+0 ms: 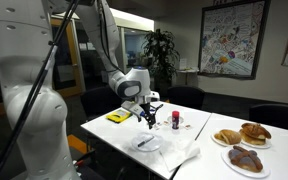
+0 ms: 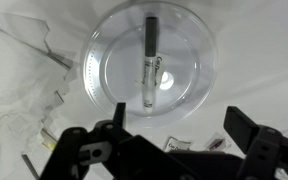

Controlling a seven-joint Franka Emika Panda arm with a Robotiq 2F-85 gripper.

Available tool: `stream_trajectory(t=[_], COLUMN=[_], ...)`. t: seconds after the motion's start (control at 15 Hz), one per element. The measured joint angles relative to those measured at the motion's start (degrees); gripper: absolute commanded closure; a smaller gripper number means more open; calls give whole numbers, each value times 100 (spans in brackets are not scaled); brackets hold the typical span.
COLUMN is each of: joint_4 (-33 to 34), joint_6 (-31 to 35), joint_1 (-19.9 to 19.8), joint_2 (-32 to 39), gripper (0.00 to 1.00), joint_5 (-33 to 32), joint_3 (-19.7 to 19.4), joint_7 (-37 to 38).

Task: Remove the marker from the white plate

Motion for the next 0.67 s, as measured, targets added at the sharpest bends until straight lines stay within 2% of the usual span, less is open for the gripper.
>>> stream_trajectory(t=[0.13,0.27,0.47,0.67], joint_4=[176,333,557,794], joint_6=[-206,-388,-517,-484], joint_1=[-217,-445,-628,-629], joint_2=[140,339,755,1189], gripper=[0,0,0,0], joint_5=[392,500,468,383], joint_3=[30,5,-83,-160], joint_7=[-769,-1246,-1509,-1490])
